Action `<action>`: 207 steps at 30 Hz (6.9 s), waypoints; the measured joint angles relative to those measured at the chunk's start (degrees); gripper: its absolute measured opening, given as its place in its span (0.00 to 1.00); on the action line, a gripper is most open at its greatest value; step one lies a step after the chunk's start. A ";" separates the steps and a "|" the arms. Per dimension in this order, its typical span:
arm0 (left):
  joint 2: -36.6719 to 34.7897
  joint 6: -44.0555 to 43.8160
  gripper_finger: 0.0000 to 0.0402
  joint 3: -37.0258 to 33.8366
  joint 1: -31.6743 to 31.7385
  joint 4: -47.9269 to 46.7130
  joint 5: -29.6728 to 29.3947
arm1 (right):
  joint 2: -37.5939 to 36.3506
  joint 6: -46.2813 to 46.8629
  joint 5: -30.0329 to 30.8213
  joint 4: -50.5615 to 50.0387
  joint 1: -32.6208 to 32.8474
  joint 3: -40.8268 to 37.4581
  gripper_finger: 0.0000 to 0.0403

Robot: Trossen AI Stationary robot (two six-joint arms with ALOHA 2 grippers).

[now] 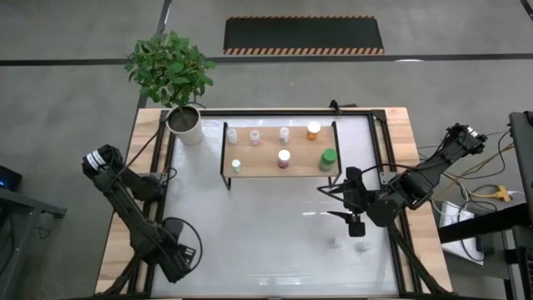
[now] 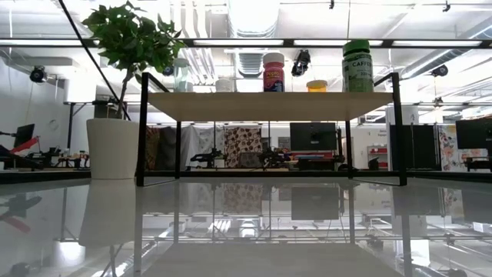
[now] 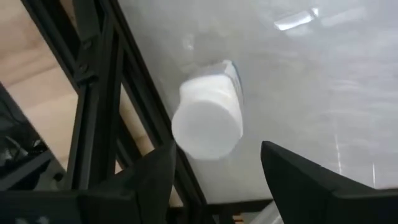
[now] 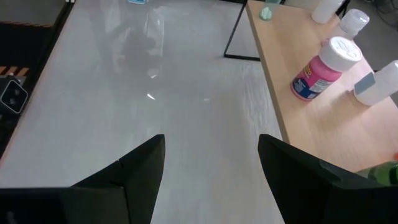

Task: Pick and place medicine bottles onto shelf by color
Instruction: Put the white pill bottle on the shelf

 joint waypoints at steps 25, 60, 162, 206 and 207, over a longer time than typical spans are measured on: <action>0.02 1.32 0.55 -3.65 -0.04 7.95 -7.16 | 0.06 0.83 0.00 1.05 0.00 -0.39 0.61; 11.19 -5.50 0.65 -3.90 -0.83 15.48 -9.61 | 0.10 0.72 0.02 1.10 0.00 -0.74 0.61; 13.88 126.43 0.73 9.47 11.53 65.09 -88.64 | 40.10 -7.12 24.48 54.71 -2.51 15.30 0.43; -19.78 149.21 0.82 -15.17 10.41 82.03 -73.25 | 36.00 -49.09 -46.82 -9.06 -39.82 55.65 0.41; -20.83 149.20 0.82 -15.80 10.65 82.19 -73.27 | 36.52 -49.98 -48.25 -8.96 -40.78 55.64 0.41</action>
